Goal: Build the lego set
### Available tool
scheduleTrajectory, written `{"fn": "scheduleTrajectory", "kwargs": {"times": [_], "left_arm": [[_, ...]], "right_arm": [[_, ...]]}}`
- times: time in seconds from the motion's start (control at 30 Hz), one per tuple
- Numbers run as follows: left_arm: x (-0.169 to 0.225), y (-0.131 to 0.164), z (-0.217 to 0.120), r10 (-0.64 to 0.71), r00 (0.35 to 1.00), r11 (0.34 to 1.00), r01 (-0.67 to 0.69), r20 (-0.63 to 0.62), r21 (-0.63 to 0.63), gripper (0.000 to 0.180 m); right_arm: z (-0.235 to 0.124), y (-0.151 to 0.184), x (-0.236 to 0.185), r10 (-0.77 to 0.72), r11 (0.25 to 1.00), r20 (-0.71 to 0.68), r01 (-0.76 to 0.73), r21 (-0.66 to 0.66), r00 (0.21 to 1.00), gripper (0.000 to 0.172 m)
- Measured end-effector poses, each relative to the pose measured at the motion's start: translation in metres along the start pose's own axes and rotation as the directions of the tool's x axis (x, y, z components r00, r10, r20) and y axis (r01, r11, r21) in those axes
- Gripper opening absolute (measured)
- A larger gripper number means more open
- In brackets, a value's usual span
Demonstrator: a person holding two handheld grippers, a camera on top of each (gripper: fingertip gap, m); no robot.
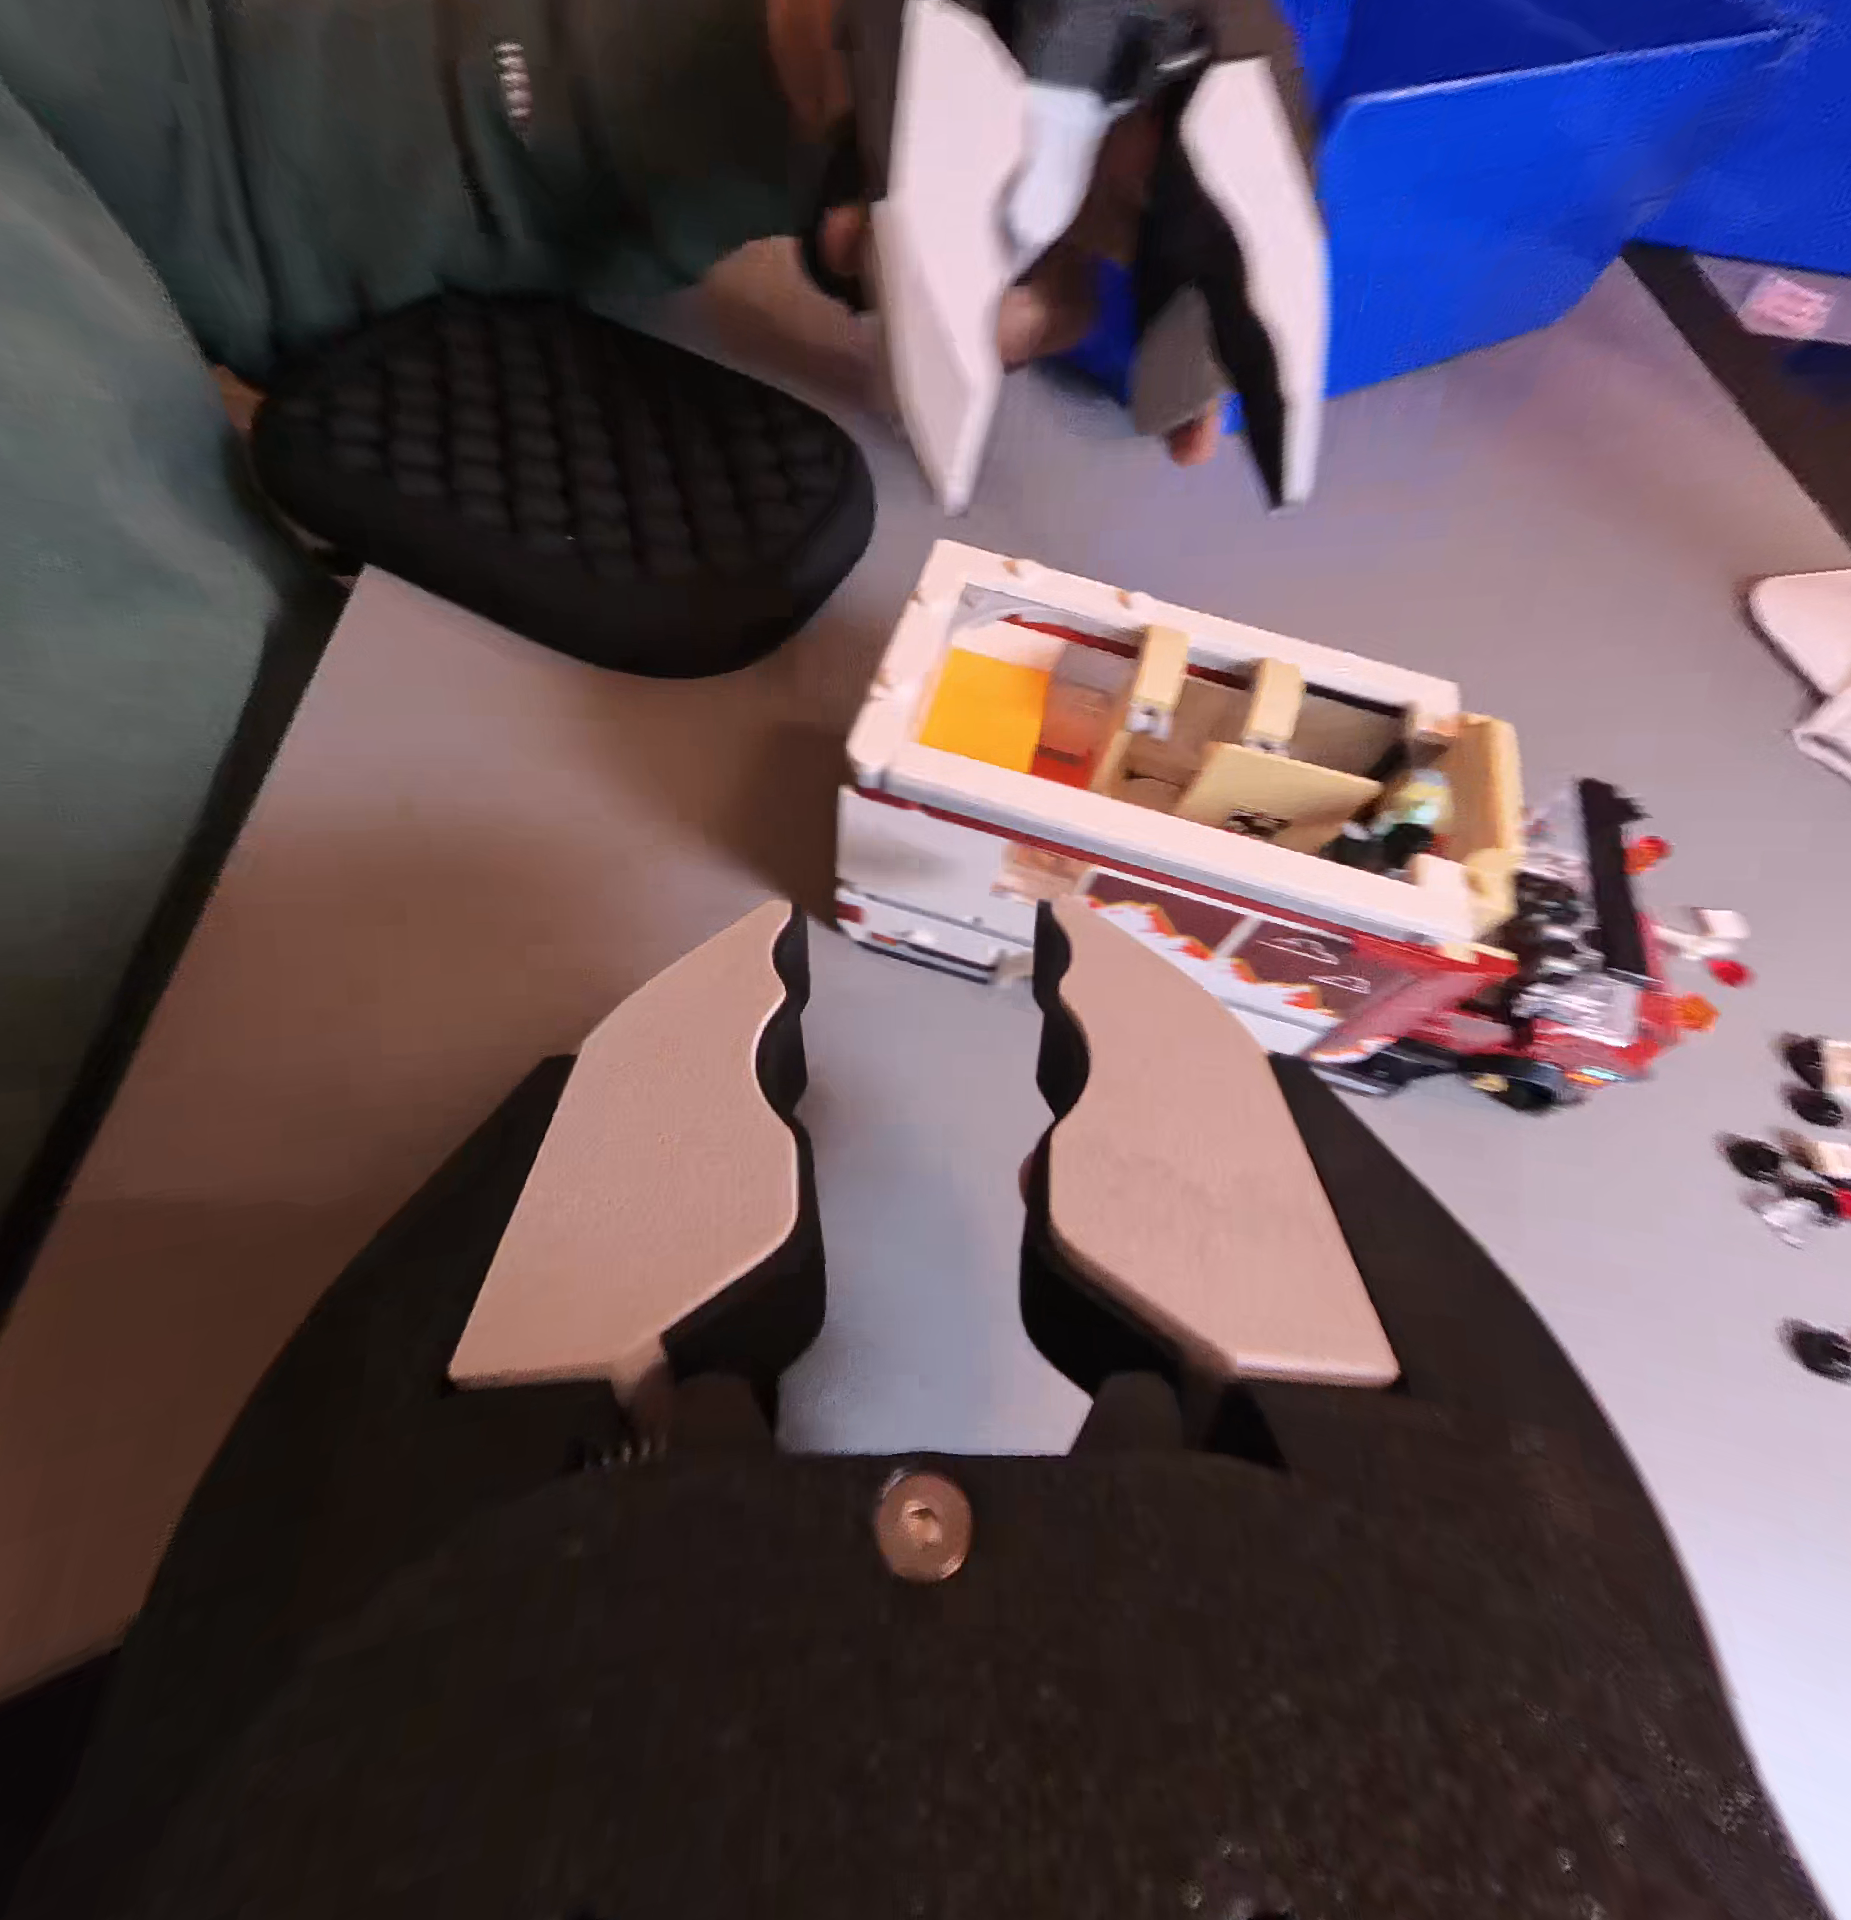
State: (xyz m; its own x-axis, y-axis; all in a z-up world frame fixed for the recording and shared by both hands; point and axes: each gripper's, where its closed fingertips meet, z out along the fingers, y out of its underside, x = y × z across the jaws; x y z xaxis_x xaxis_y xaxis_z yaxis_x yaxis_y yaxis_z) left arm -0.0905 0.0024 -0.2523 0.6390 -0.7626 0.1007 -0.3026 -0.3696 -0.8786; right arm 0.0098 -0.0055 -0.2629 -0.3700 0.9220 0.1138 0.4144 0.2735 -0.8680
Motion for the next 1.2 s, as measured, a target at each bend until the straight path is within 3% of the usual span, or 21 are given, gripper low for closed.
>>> {"fn": "scheduleTrajectory", "kwargs": {"times": [0.1,0.23,0.33,0.43,0.57,0.63,0.7,0.8,0.93,1.07,1.13,1.2], "left_arm": [[0.027,0.012,0.014,0.023,0.999,0.998,-0.024,-0.024,-0.057,0.093],[0.011,0.029,0.037,0.19,0.977,0.964,-0.166,0.1,-0.209,0.087],[-0.002,0.03,0.033,0.178,0.979,0.968,-0.157,0.097,-0.198,0.082],[-0.025,0.031,0.02,0.121,0.976,0.983,-0.094,0.179,-0.155,0.058],[-0.027,0.024,0.009,0.013,0.987,0.998,-0.003,0.159,-0.064,0.07],[-0.02,0.021,0.017,-0.026,0.99,0.998,0.033,0.136,-0.051,0.088],[-0.022,0.024,0.028,0.021,0.984,0.995,-0.003,0.175,-0.102,0.097],[-0.024,0.024,0.039,0.06,0.982,0.992,-0.039,0.176,-0.124,0.093],[-0.03,0.025,0.034,0.076,0.989,0.993,-0.063,0.128,-0.102,0.067],[-0.052,0.026,0.021,0.037,0.979,0.997,-0.022,0.198,-0.078,0.056],[-0.053,0.026,0.02,0.023,0.979,0.998,-0.01,0.201,-0.064,0.056],[-0.054,0.026,0.022,0.033,0.978,0.998,-0.02,0.206,-0.068,0.068]], "right_arm": [[-0.011,0.0,0.032,-0.032,0.999,-0.109,0.032,-0.001,0.993,0.047],[-0.019,0.004,0.083,0.003,1.0,-0.21,-0.003,0.0,0.978,0.061],[-0.027,0.0,0.11,0.059,0.996,-0.292,-0.038,0.077,0.955,0.061],[-0.036,0.005,0.124,0.089,0.992,-0.352,-0.053,0.112,0.932,0.058],[-0.044,0.011,0.14,0.119,0.989,-0.399,-0.073,0.129,0.909,0.056],[-0.043,0.015,0.144,0.137,0.988,-0.379,-0.096,0.124,0.915,0.057],[-0.034,0.022,0.14,0.161,0.986,-0.288,-0.139,0.095,0.944,0.062],[-0.017,0.031,0.134,0.149,0.989,-0.195,-0.144,0.043,0.969,0.068],[-0.002,0.043,0.141,0.035,0.997,-0.238,-0.05,-0.058,0.971,0.069],[0.0,0.045,0.146,-0.041,0.992,-0.204,0.016,-0.124,0.978,0.079],[0.002,0.051,0.149,-0.06,0.984,-0.155,0.033,-0.174,0.986,0.086],[0.007,0.056,0.153,-0.044,0.981,-0.127,0.018,-0.193,0.991,0.084]]}}
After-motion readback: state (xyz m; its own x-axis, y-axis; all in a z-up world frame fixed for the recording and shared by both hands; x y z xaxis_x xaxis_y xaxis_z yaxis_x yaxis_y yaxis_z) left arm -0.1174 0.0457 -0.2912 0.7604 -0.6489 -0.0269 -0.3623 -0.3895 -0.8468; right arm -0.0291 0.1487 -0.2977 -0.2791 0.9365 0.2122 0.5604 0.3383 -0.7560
